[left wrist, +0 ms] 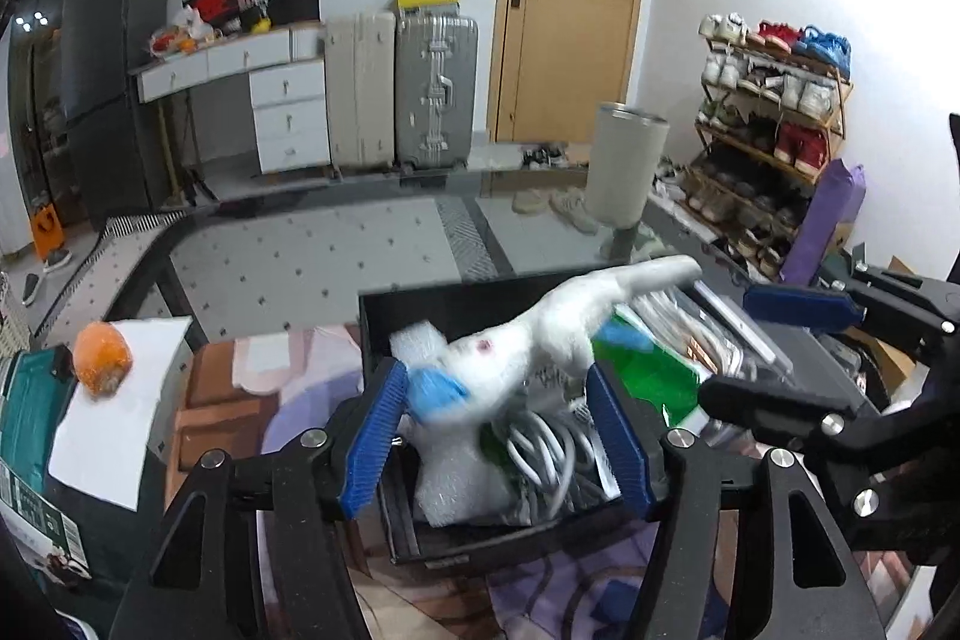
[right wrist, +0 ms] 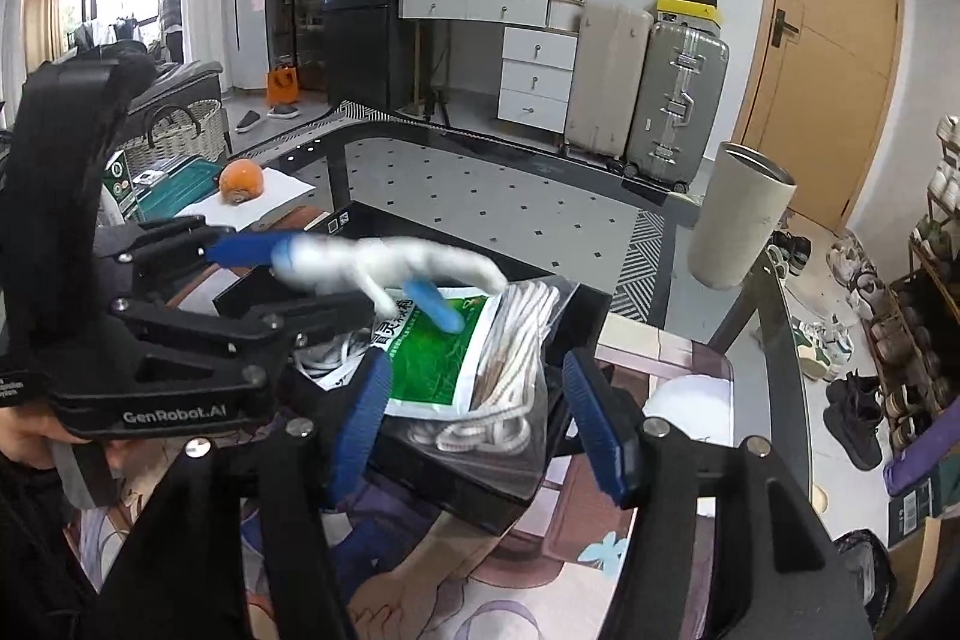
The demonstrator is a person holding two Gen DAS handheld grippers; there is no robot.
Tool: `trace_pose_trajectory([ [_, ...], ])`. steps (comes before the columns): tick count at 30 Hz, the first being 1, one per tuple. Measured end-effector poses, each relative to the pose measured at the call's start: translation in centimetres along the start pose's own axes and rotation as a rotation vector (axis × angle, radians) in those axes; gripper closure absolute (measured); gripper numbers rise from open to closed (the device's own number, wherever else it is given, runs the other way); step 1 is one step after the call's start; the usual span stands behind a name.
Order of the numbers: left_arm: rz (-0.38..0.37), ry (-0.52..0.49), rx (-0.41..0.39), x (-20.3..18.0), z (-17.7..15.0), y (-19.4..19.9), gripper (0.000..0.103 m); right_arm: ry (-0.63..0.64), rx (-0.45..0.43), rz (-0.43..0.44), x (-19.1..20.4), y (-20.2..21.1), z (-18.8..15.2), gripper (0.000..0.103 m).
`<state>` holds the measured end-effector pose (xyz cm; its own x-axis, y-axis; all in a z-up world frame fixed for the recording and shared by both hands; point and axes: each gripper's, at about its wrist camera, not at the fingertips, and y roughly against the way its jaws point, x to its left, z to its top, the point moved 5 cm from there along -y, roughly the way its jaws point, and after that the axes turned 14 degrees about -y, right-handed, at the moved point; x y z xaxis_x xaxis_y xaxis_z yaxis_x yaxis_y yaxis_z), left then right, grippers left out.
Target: Organize soft objects
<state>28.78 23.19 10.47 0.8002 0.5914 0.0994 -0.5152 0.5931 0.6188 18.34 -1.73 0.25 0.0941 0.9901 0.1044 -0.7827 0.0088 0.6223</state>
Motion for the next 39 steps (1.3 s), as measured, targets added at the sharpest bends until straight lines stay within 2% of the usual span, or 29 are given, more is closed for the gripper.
trace_pose_trajectory([
  [3, -0.011, -0.004, -0.010, -0.4, -0.1, 0.4, 0.032, -0.012, -0.004, 0.005, -0.2, 0.3, -0.1, 0.041],
  [5, -0.039, 0.014, -0.031, -0.6, -0.2, 1.0, 0.018, -0.021, -0.012, 0.012, -0.3, 0.6, -0.1, 0.036],
  [11, -0.013, 0.053, -0.104, 0.0, -0.5, 4.2, 0.002, -0.061, -0.061, 0.015, -1.1, 2.3, -0.3, 0.023],
  [13, -0.017, 0.066, -0.127, 0.3, -0.7, 5.1, 0.001, -0.078, -0.083, 0.019, -1.3, 2.9, -0.4, 0.021],
  [15, -0.017, 0.081, -0.159, 0.7, -1.0, 6.3, 0.001, -0.092, -0.100, 0.031, -1.2, 3.5, -0.5, 0.015],
  [17, 0.005, 0.082, -0.178, 1.0, -1.4, 7.3, 0.001, -0.100, -0.117, 0.032, -1.2, 3.8, -0.6, 0.006],
  [20, 0.035, 0.063, -0.181, 1.2, -2.0, 8.4, 0.001, -0.112, -0.149, 0.034, -1.0, 4.4, -1.0, 0.001],
  [29, 0.071, 0.034, -0.162, 0.4, -3.5, 9.7, 0.001, -0.148, -0.203, 0.057, -0.8, 5.4, -2.5, 0.000],
  [39, 0.103, 0.032, -0.178, 0.1, -4.2, 9.7, 0.001, -0.165, -0.243, 0.079, 0.0, 5.7, -3.9, 0.000],
])
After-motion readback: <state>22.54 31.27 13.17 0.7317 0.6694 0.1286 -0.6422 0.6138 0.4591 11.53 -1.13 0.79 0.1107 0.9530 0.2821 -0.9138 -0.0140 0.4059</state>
